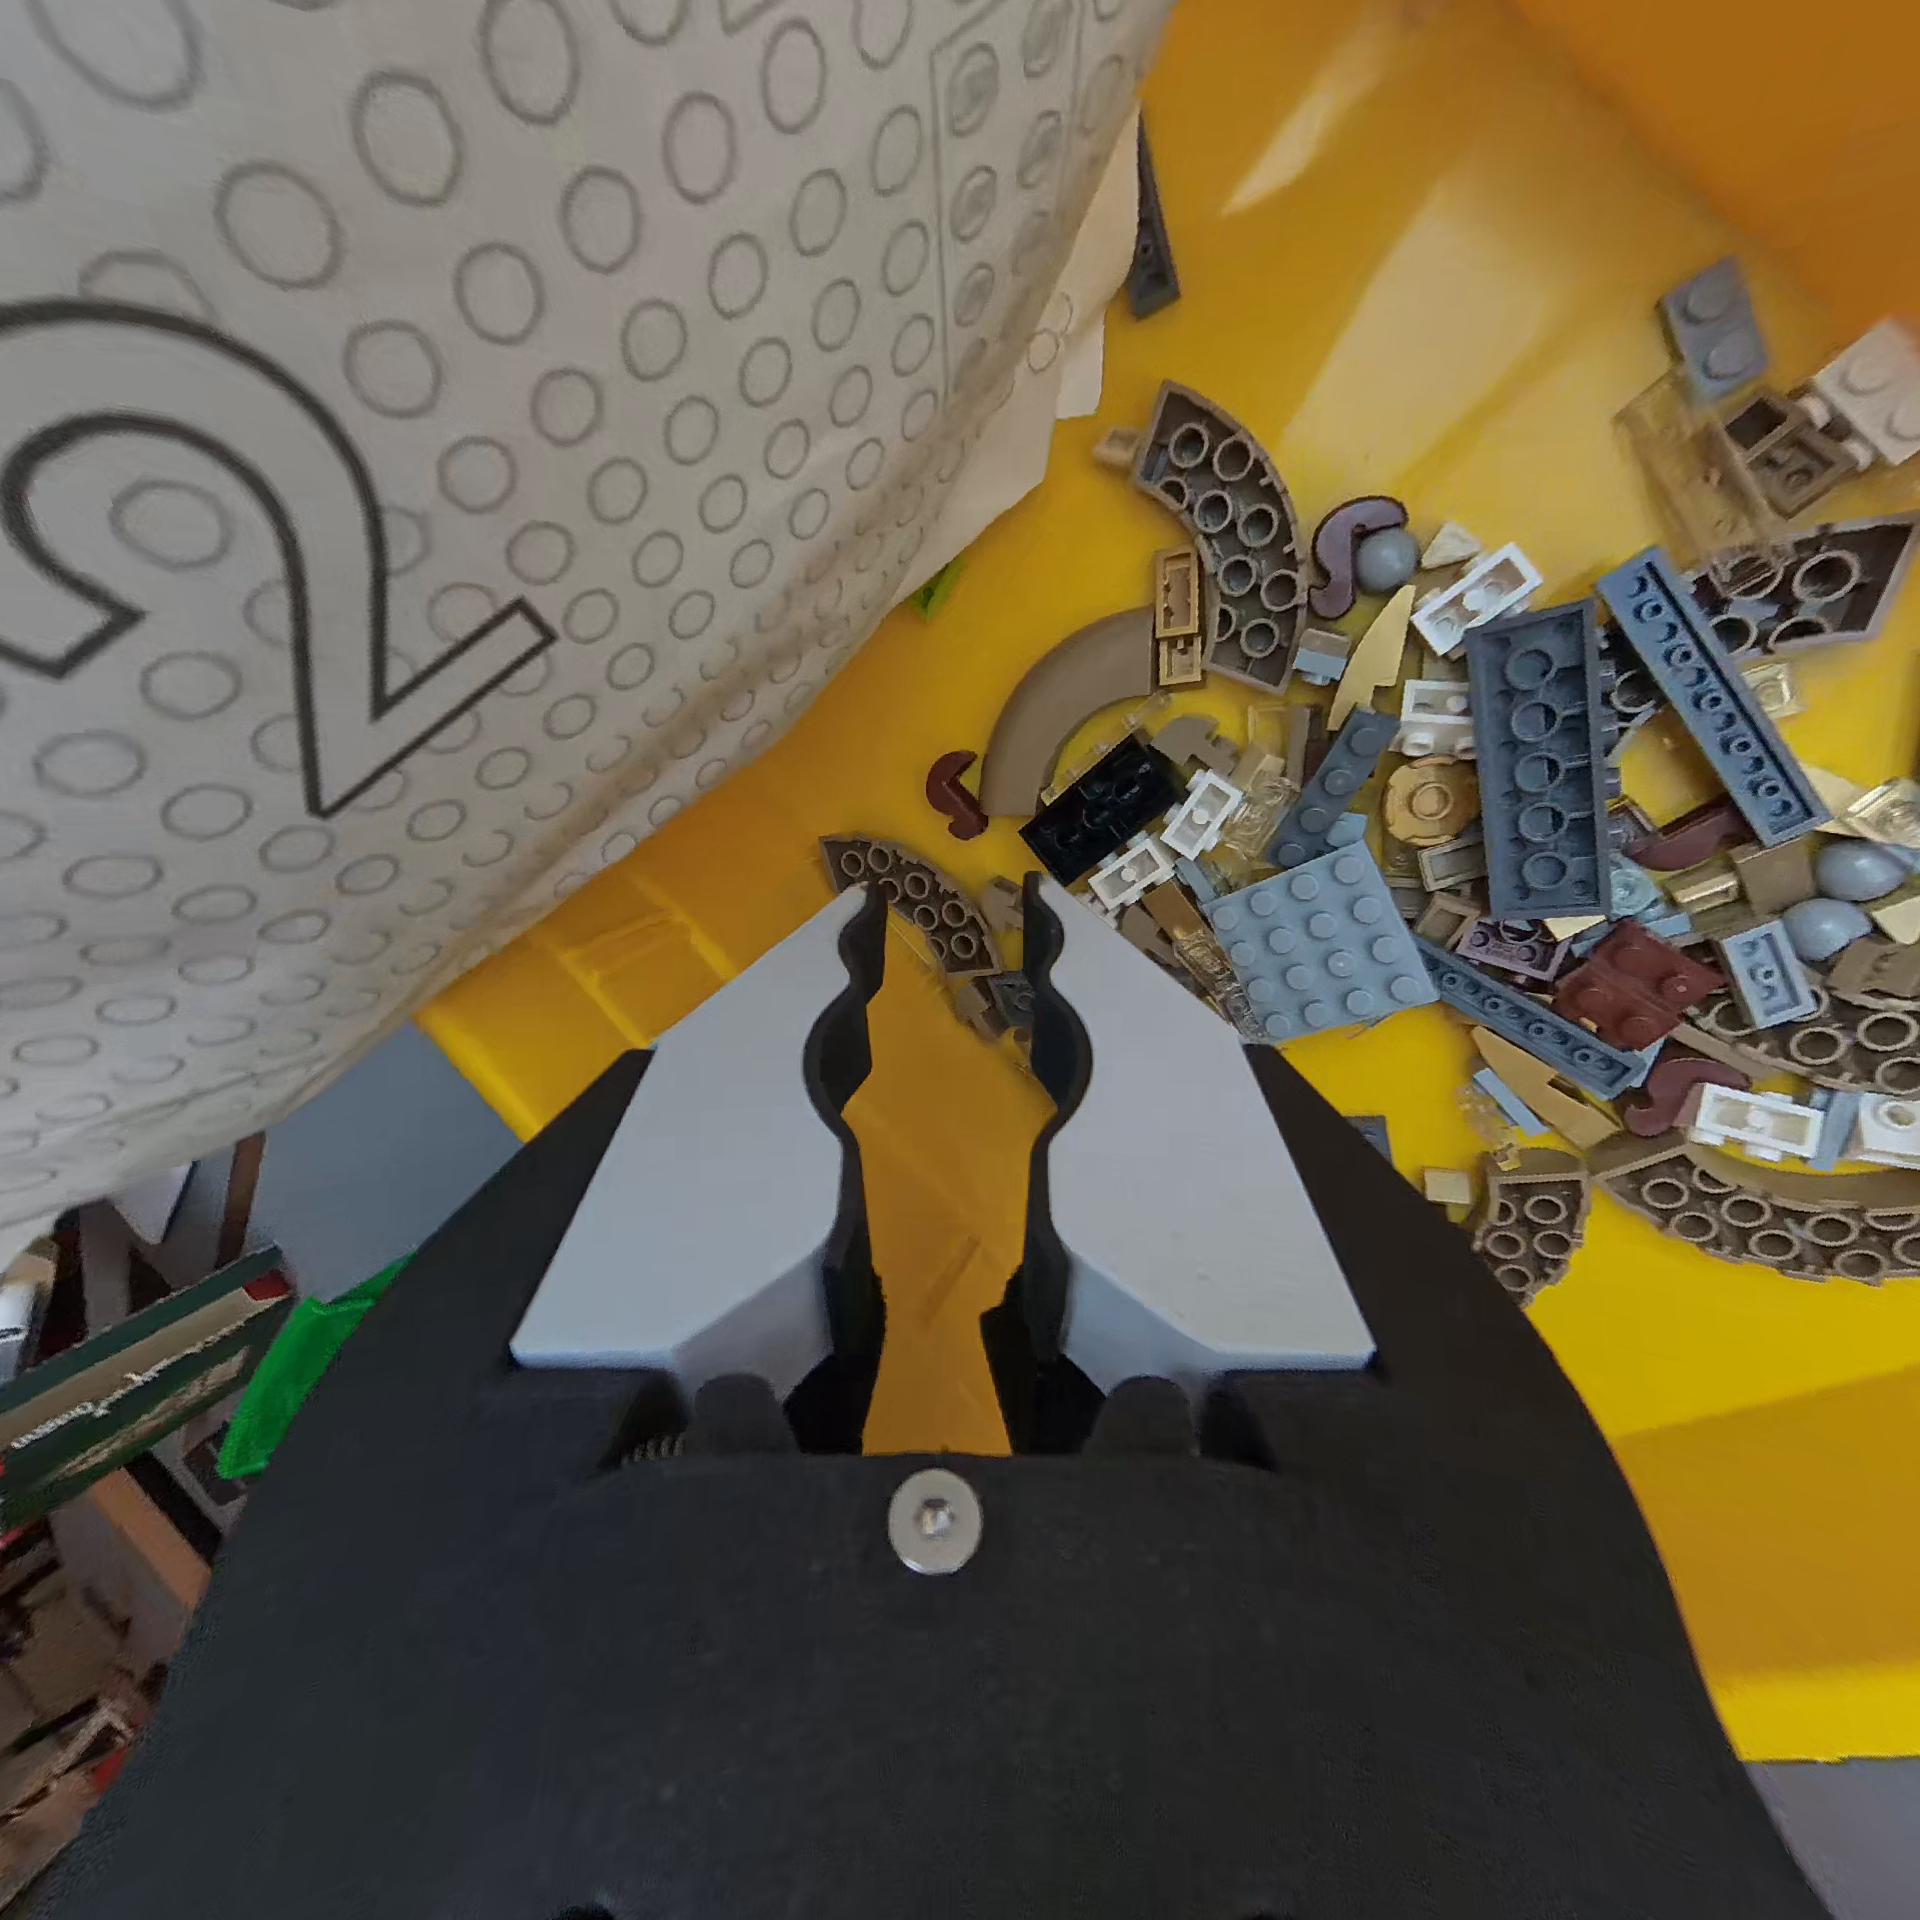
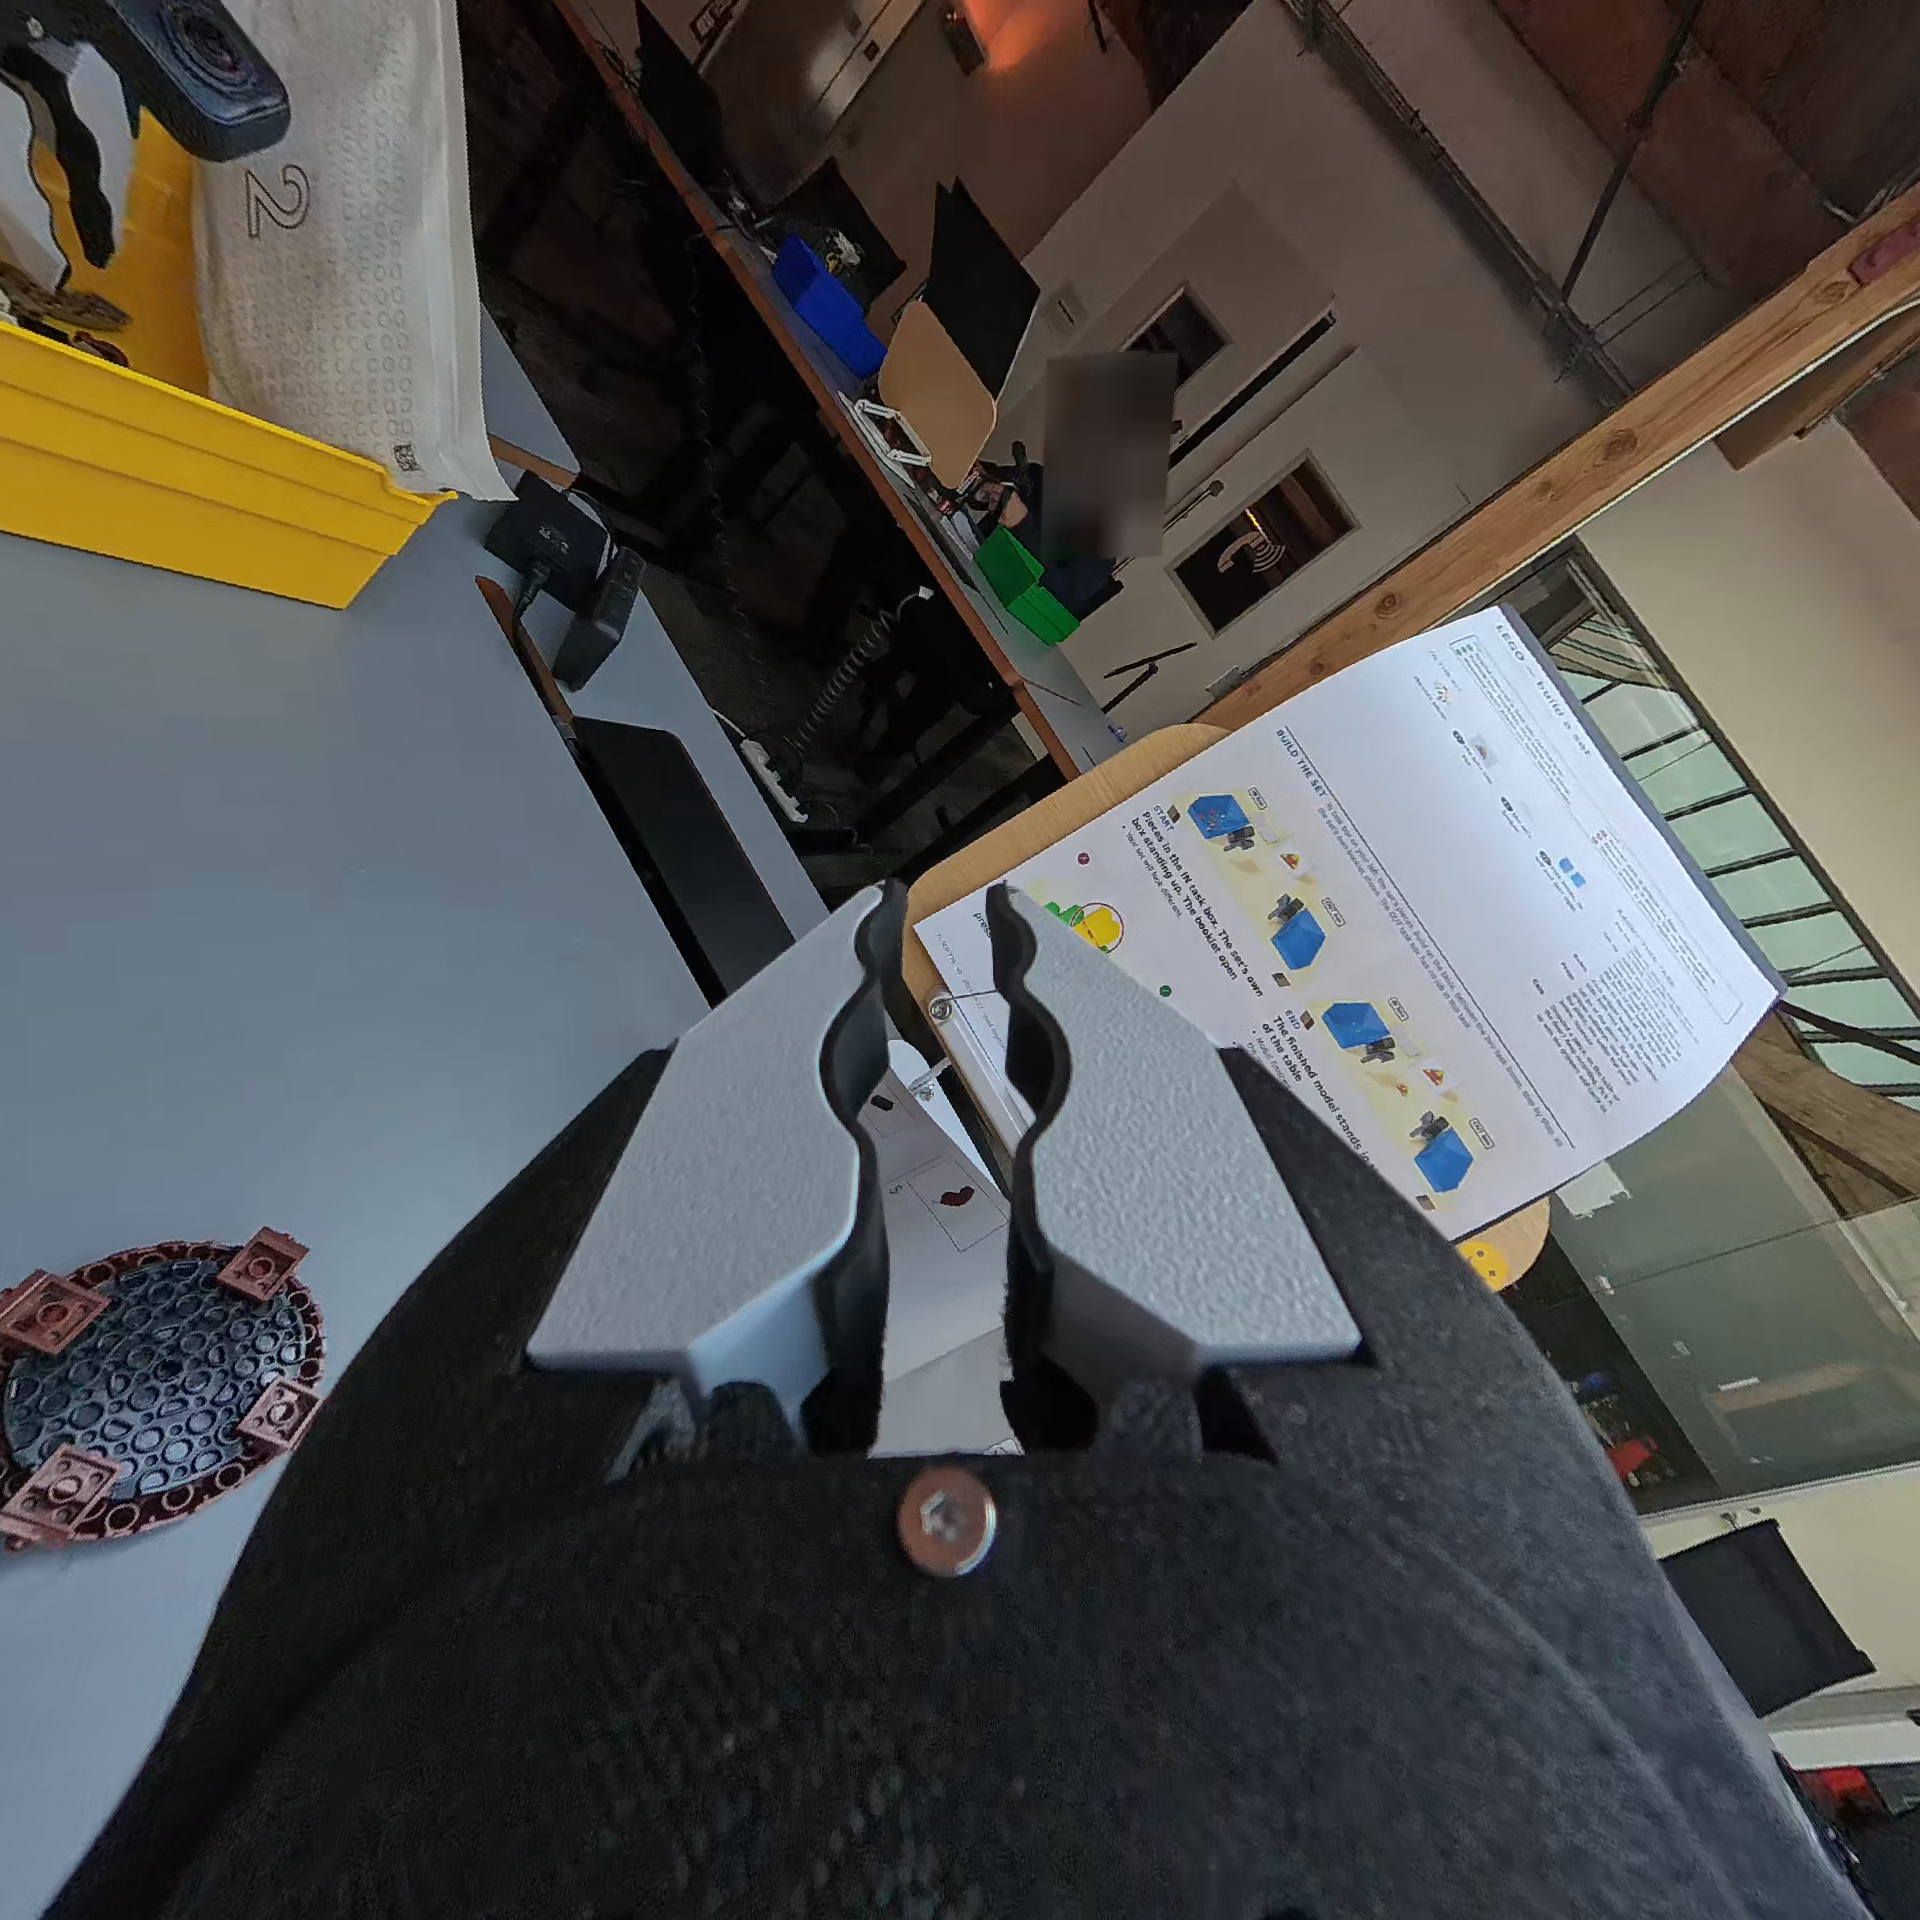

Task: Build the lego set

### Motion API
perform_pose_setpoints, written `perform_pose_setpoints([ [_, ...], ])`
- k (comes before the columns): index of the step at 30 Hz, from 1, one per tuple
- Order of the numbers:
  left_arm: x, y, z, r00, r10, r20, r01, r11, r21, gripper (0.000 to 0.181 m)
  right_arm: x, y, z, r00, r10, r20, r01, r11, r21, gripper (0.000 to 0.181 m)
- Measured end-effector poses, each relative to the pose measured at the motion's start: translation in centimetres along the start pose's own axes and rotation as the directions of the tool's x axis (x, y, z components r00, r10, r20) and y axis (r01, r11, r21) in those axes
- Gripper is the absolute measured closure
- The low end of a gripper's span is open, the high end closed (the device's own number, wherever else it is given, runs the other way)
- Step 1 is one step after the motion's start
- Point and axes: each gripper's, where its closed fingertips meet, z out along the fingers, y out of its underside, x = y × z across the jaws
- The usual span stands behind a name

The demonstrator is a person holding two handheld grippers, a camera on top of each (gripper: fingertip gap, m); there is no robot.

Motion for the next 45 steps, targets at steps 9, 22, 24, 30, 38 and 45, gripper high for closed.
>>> perform_pose_setpoints([
  [9,0.2,0.5,1.9,0.980,0.196,-0.044,-0.198,0.979,-0.056,0.158,-0.1,0.9,-0.3,0.998,-0.060,0.005,0.060,0.998,-0.027,0.166],
  [22,-0.2,0.6,3.2,0.957,0.276,-0.092,-0.284,0.954,-0.090,0.158,1.3,0.7,-1.7,0.996,-0.080,-0.043,0.079,0.997,-0.020,0.165],
  [24,-0.2,0.7,3.5,0.955,0.281,-0.098,-0.291,0.951,-0.101,0.158,1.2,0.6,-1.8,0.995,-0.084,-0.044,0.083,0.996,-0.018,0.165],
  [30,-0.3,0.6,3.8,0.946,0.302,-0.123,-0.316,0.942,-0.117,0.165,1.2,1.0,-1.6,0.994,-0.102,-0.046,0.101,0.994,-0.042,0.164],
  [38,-0.1,0.7,3.9,0.933,0.328,-0.151,-0.349,0.926,-0.143,0.175,1.4,1.4,-1.8,0.991,-0.125,-0.051,0.122,0.991,-0.060,0.162],
  [45,-0.2,0.8,3.9,0.935,0.327,-0.138,-0.346,0.928,-0.142,0.177,1.7,1.5,-2.1,0.990,-0.129,-0.058,0.125,0.990,-0.064,0.162],
])
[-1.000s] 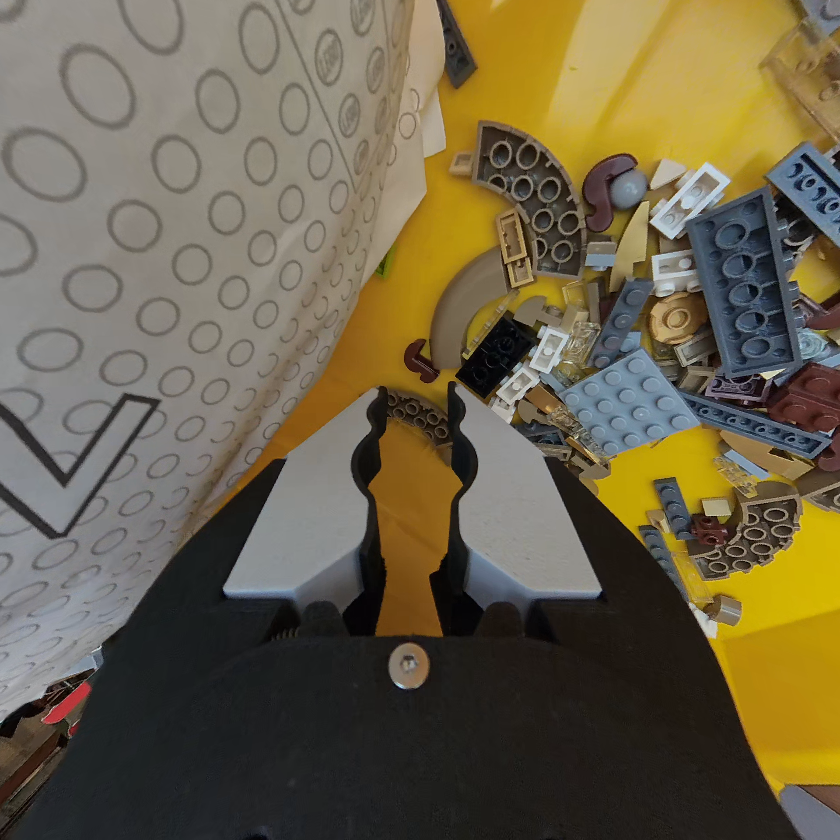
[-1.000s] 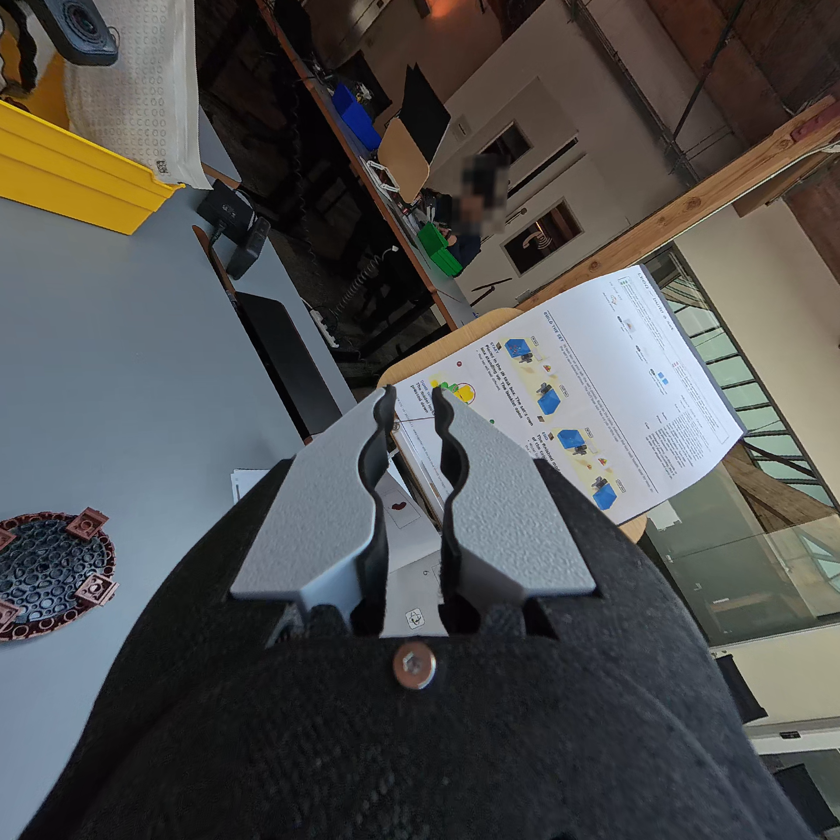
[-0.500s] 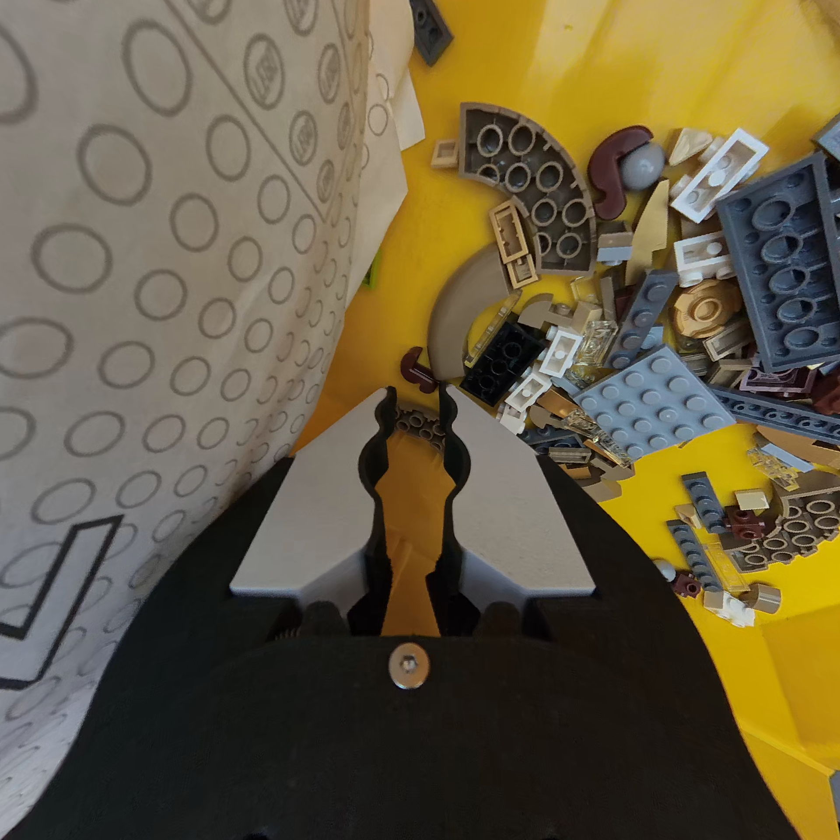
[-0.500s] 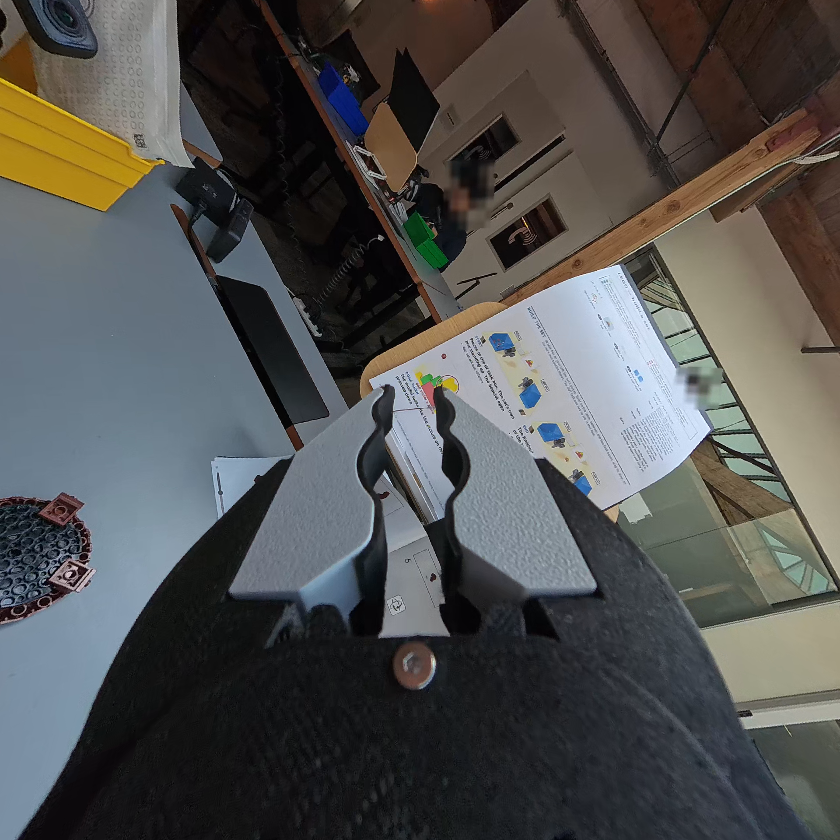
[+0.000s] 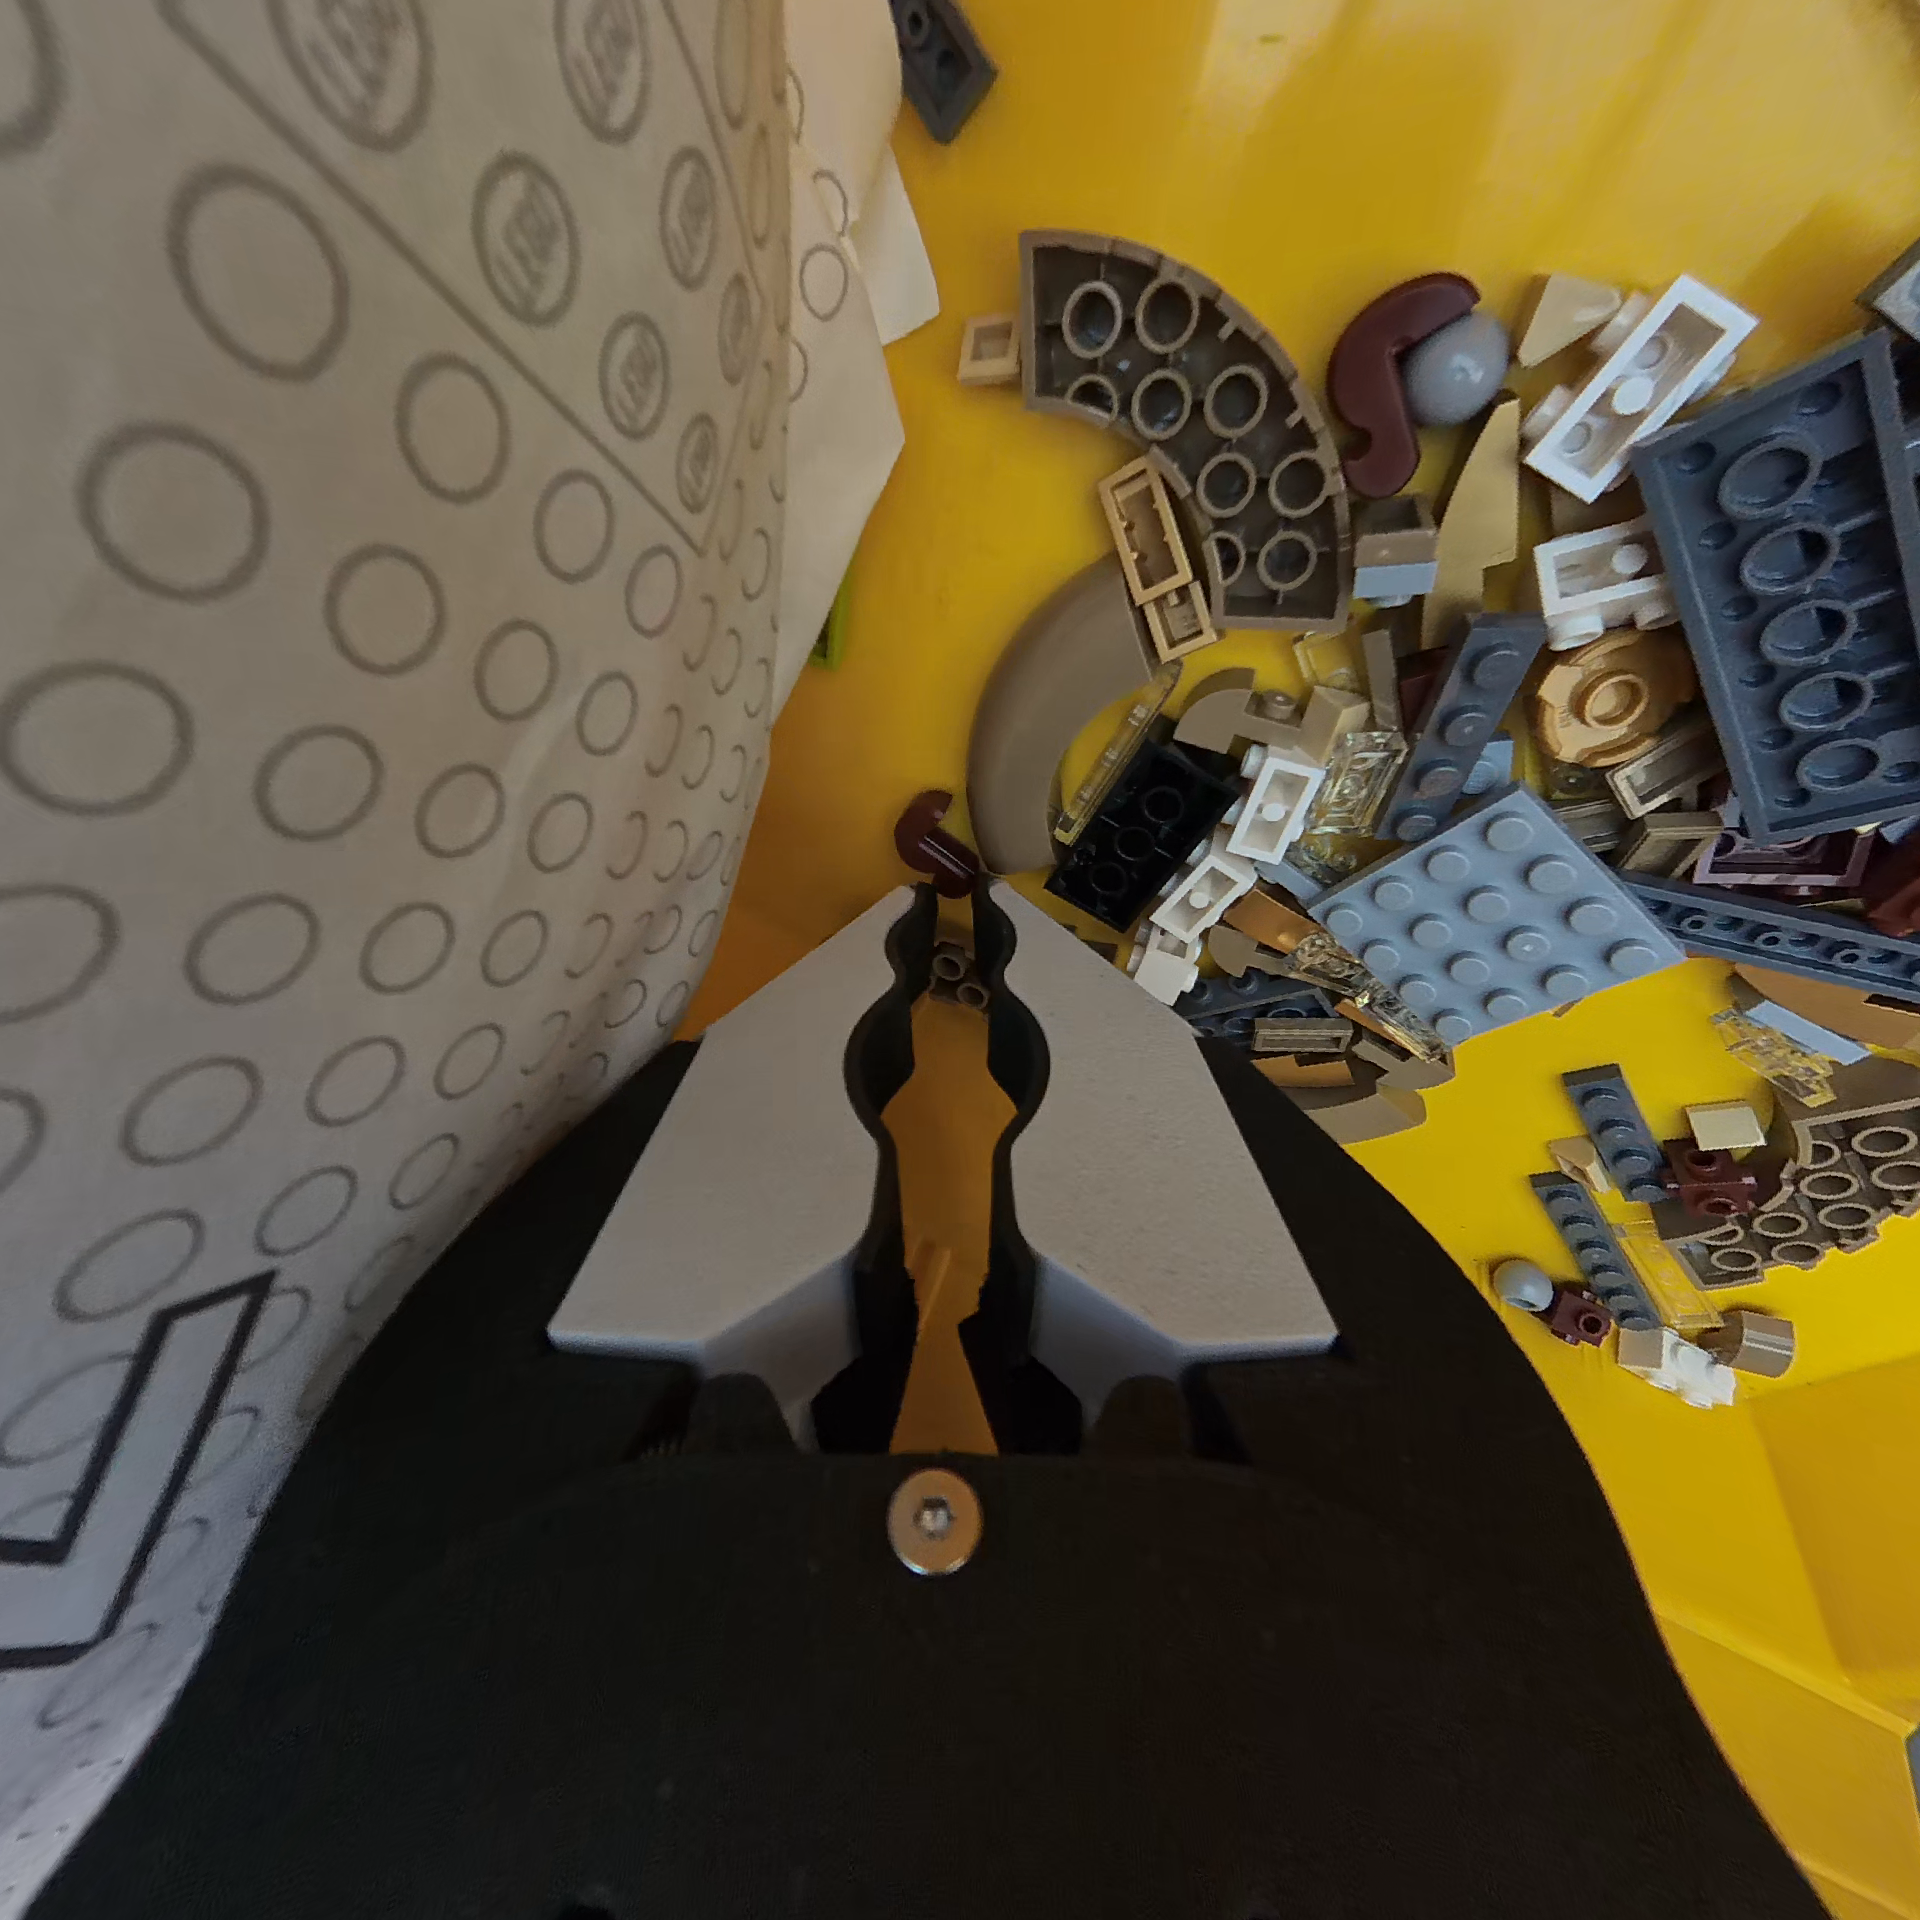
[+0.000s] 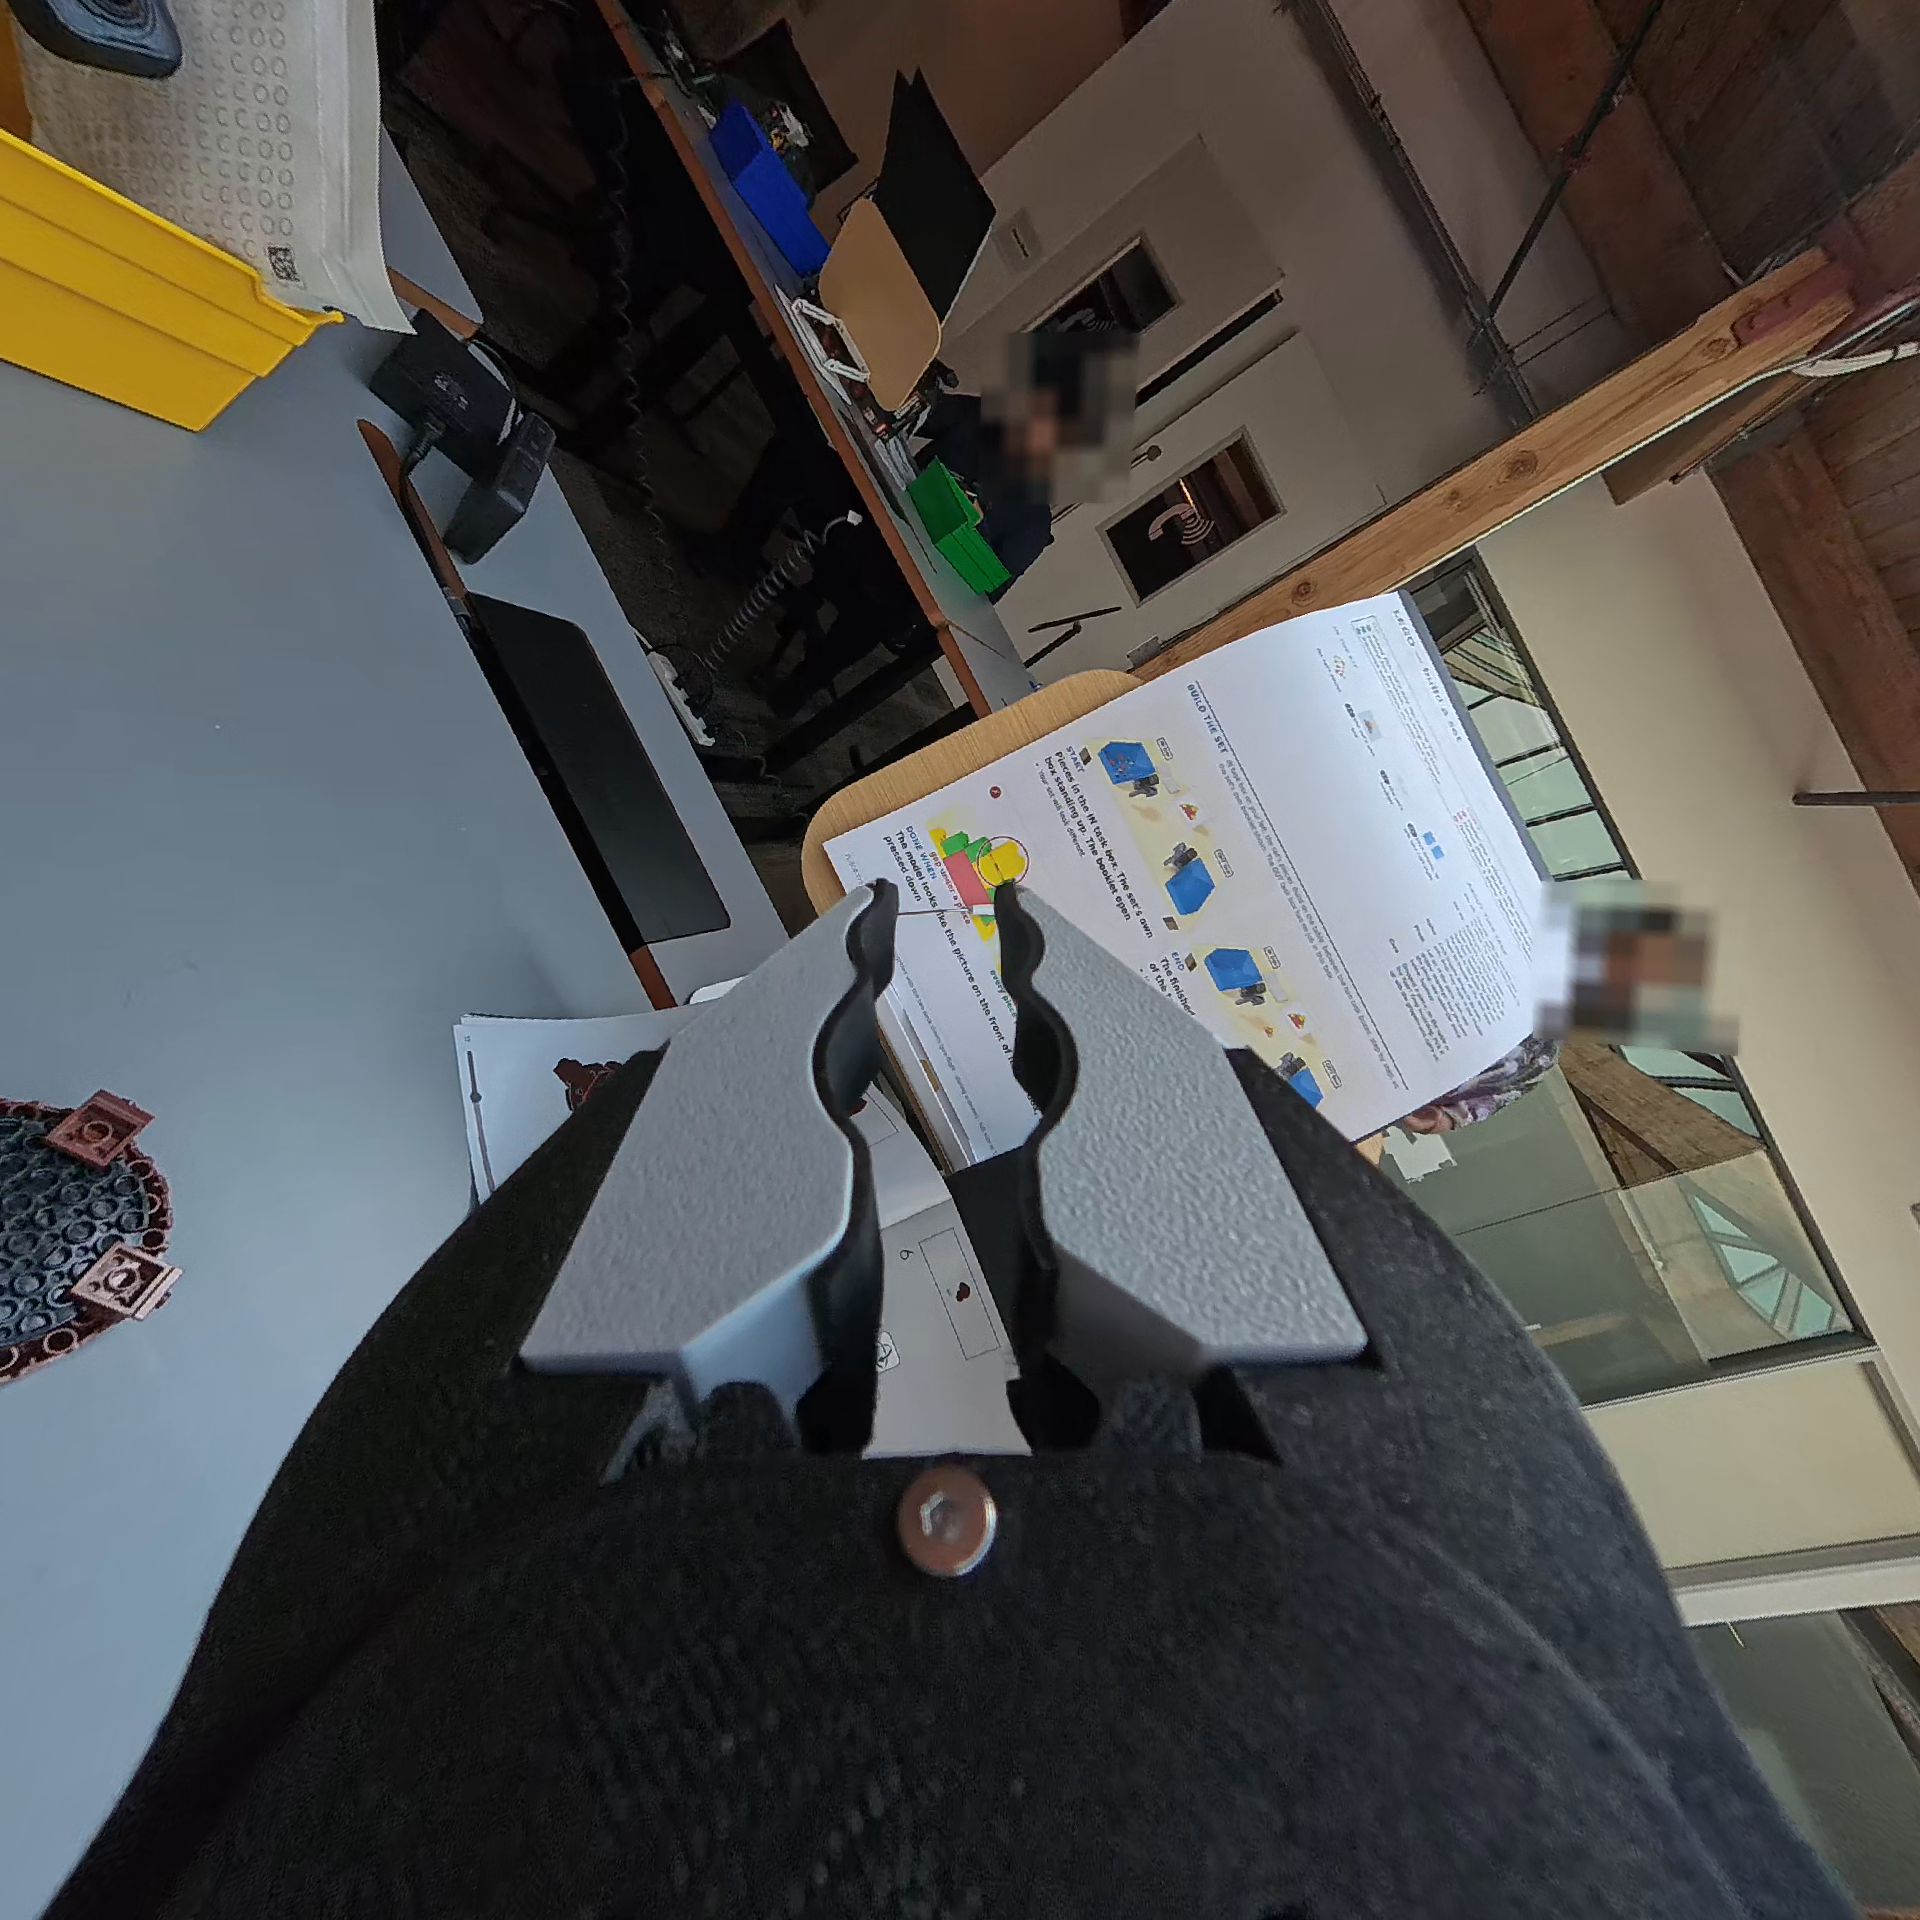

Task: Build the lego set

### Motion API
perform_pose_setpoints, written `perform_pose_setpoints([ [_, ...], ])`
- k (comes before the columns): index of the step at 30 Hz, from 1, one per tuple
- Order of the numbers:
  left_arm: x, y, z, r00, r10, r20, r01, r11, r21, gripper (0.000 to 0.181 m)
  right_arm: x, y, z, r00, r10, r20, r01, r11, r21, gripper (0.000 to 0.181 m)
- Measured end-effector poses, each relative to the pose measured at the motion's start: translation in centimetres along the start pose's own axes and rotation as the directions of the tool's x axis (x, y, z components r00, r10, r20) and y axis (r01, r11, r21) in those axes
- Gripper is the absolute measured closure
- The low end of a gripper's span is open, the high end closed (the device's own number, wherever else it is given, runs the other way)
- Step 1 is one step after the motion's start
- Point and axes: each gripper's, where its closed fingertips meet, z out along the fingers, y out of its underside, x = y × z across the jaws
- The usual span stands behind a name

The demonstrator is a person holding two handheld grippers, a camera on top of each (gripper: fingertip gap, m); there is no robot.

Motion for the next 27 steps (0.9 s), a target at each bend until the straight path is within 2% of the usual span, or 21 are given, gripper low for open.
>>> perform_pose_setpoints([
  [9,-0.2,0.2,-1.3,0.999,-0.035,0.019,0.034,0.999,0.038,0.177,0.5,0.6,-0.1,1.000,0.005,-0.009,-0.005,1.000,-0.011,0.161],
  [15,0.4,0.6,-2.2,0.999,-0.035,0.021,0.034,0.999,0.023,0.177,1.4,1.4,-0.7,0.999,0.006,-0.035,-0.008,0.999,-0.032,0.160],
  [27,0.5,0.0,-8.2,0.994,-0.031,0.107,0.024,0.998,0.064,0.177,3.1,2.5,-2.3,0.997,0.059,-0.057,-0.060,0.998,-0.030,0.158],
])
